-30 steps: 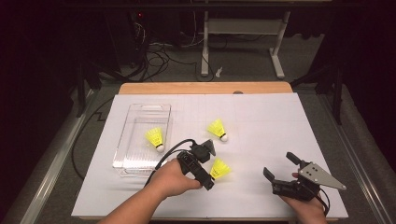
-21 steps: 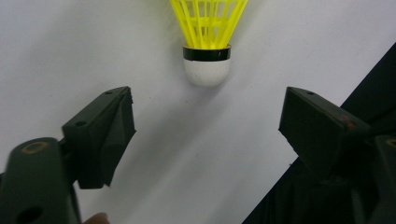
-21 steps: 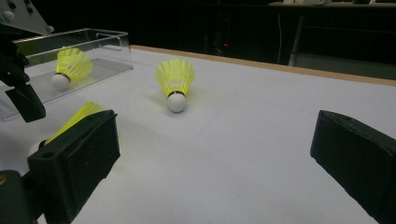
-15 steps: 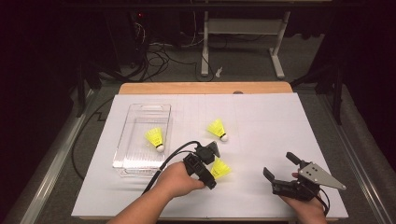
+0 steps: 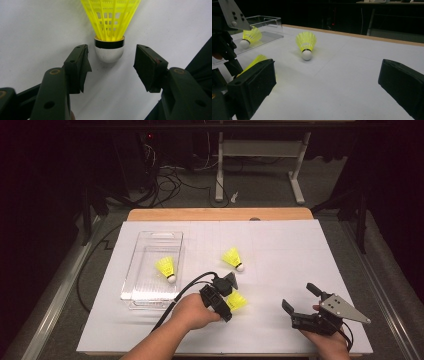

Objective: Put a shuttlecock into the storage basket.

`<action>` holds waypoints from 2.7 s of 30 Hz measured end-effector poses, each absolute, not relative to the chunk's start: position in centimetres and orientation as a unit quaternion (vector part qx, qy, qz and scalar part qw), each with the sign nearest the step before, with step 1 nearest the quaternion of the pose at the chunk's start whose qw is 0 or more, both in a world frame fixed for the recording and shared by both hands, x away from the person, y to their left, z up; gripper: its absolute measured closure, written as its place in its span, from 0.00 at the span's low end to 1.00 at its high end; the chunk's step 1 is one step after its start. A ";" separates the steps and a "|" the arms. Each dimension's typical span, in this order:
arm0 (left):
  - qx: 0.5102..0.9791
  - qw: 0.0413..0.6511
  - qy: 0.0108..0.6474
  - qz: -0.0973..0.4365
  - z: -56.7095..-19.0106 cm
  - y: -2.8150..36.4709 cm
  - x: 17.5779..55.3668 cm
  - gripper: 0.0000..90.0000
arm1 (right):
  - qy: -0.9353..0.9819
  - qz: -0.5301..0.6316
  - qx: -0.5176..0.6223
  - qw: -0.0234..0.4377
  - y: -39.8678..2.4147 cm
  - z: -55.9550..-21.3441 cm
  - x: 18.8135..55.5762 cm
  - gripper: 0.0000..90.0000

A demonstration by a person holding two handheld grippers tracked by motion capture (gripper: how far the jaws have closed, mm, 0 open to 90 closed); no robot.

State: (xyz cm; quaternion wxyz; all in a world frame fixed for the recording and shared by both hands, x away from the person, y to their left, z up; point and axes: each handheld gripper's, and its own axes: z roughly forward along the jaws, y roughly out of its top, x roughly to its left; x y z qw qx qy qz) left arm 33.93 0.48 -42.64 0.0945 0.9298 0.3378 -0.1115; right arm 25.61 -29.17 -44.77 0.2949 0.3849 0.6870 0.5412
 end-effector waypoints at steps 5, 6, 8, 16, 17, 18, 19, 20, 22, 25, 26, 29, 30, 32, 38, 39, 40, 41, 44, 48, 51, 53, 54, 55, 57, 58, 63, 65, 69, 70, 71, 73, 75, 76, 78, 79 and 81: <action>0.929 0.097 0.340 -0.111 -42.8 0.2 34.1 0.55 | 0.688 0.541 0.385 0.294 -29.2 -44.8 25.6 0.02; 0.929 0.097 0.338 -0.113 -42.8 0.2 34.1 0.56 | 0.687 0.541 0.385 0.294 -29.2 -44.8 25.6 0.02; 0.928 0.099 0.341 -0.118 -43.0 0.1 34.2 0.58 | 0.688 0.541 0.384 0.294 -29.1 -44.8 25.6 0.02; 0.929 0.100 0.338 -0.111 -43.2 -0.2 34.2 0.64 | 0.688 0.541 0.384 0.294 -29.2 -44.8 25.6 0.02; 0.929 0.100 0.338 -0.111 -43.2 -0.1 34.3 0.65 | 0.688 0.541 0.384 0.294 -29.2 -44.8 25.6 0.02; 0.929 0.100 0.338 -0.110 -43.2 -0.1 34.3 0.67 | 0.688 0.541 0.384 0.294 -29.2 -44.8 25.6 0.02; 0.930 0.099 0.336 -0.109 -43.2 -0.1 34.3 0.68 | 0.688 0.541 0.384 0.294 -29.2 -44.8 25.6 0.02; 0.930 0.098 0.336 -0.108 -43.2 -0.1 34.3 0.70 | 0.688 0.541 0.384 0.294 -29.2 -44.8 25.6 0.02; 0.931 0.098 0.336 -0.107 -43.2 -0.1 34.3 0.71 | 0.688 0.541 0.384 0.294 -29.2 -44.8 25.6 0.02; 0.933 0.095 0.333 -0.103 -43.2 -0.2 34.2 0.71 | 0.688 0.541 0.385 0.294 -29.2 -44.8 25.6 0.02; 0.933 0.094 0.332 -0.103 -43.2 -0.2 34.2 0.71 | 0.688 0.541 0.385 0.294 -29.2 -44.8 25.6 0.02; 0.933 0.092 0.333 -0.101 -43.1 -0.2 34.2 0.72 | 0.688 0.541 0.384 0.294 -29.2 -44.8 25.6 0.02; 0.932 0.093 0.334 -0.101 -43.1 -0.2 34.2 0.72 | 0.688 0.541 0.385 0.294 -29.2 -44.8 25.6 0.02; 0.932 0.094 0.335 -0.101 -42.9 -0.1 34.2 0.72 | 0.687 0.541 0.385 0.294 -29.2 -44.8 25.6 0.02; 0.932 0.099 0.335 -0.102 -42.6 0.1 34.1 0.72 | 0.688 0.541 0.385 0.294 -29.2 -44.8 25.7 0.02; 0.932 0.099 0.335 -0.101 -42.5 0.1 34.1 0.72 | 0.688 0.541 0.385 0.294 -29.2 -44.8 25.7 0.02; 0.932 0.098 0.334 -0.100 -42.5 0.1 34.1 0.72 | 0.688 0.541 0.385 0.294 -29.2 -44.8 25.7 0.02; 0.933 0.098 0.332 -0.101 -42.4 0.1 34.1 0.72 | 0.688 0.541 0.385 0.294 -29.2 -44.8 25.7 0.02; 0.934 0.099 0.329 -0.102 -42.3 0.2 34.0 0.72 | 0.687 0.540 0.386 0.294 -29.2 -44.8 25.7 0.02; 0.934 0.101 0.328 -0.103 -42.1 0.4 34.0 0.72 | 0.687 0.541 0.386 0.295 -29.2 -44.8 25.7 0.02; 0.933 0.102 0.328 -0.104 -41.9 0.5 34.0 0.72 | 0.687 0.541 0.386 0.294 -29.2 -44.8 25.7 0.02; 0.933 0.101 0.328 -0.105 -41.8 0.6 34.0 0.72 | 0.687 0.541 0.386 0.295 -29.2 -44.8 25.7 0.02; 0.933 0.100 0.327 -0.107 -41.7 0.7 34.0 0.72 | 0.687 0.541 0.386 0.295 -29.2 -44.8 25.7 0.02; 0.933 0.098 0.327 -0.109 -41.6 0.8 34.0 0.72 | 0.687 0.540 0.386 0.295 -29.2 -44.8 25.7 0.02; 0.933 0.098 0.328 -0.110 -41.5 0.9 34.0 0.72 | 0.687 0.540 0.386 0.295 -29.2 -44.8 25.7 0.02; 0.933 0.100 0.328 -0.111 -41.4 0.9 34.0 0.72 | 0.687 0.541 0.386 0.295 -29.2 -44.8 25.7 0.02; 0.933 0.098 0.329 -0.110 -41.1 1.2 34.0 0.72 | 0.687 0.541 0.386 0.295 -29.2 -44.8 25.7 0.02; 0.930 0.100 0.334 -0.112 -41.0 1.3 34.0 0.72 | 0.686 0.541 0.386 0.295 -29.2 -44.8 25.7 0.02; 0.930 0.103 0.334 -0.111 -40.6 1.5 34.1 0.72 | 0.687 0.540 0.386 0.295 -29.2 -44.8 25.7 0.02; 0.929 0.105 0.337 -0.111 -40.5 1.6 34.1 0.72 | 0.687 0.540 0.386 0.295 -29.2 -44.8 25.7 0.02; 0.930 0.104 0.334 -0.111 -40.4 1.7 34.1 0.72 | 0.687 0.540 0.386 0.295 -29.2 -44.8 25.7 0.02; 0.930 0.105 0.336 -0.112 -40.2 1.8 34.1 0.72 | 0.687 0.540 0.386 0.295 -29.2 -44.8 25.7 0.02; 0.930 0.103 0.336 -0.111 -40.1 2.0 34.1 0.72 | 0.687 0.540 0.386 0.295 -29.2 -44.8 25.7 0.02; 0.930 0.101 0.336 -0.112 -40.1 2.1 34.1 0.72 | 0.687 0.540 0.386 0.295 -29.2 -44.8 25.7 0.02; 0.929 0.100 0.338 -0.111 -39.9 2.3 34.1 0.72 | 0.687 0.540 0.385 0.295 -29.2 -44.8 25.7 0.02; 0.929 0.101 0.337 -0.112 -39.8 2.4 34.2 0.72 | 0.688 0.540 0.385 0.295 -29.2 -44.8 25.7 0.02; 0.929 0.102 0.338 -0.111 -39.6 2.6 34.2 0.72 | 0.688 0.541 0.385 0.293 -29.2 -44.8 25.6 0.02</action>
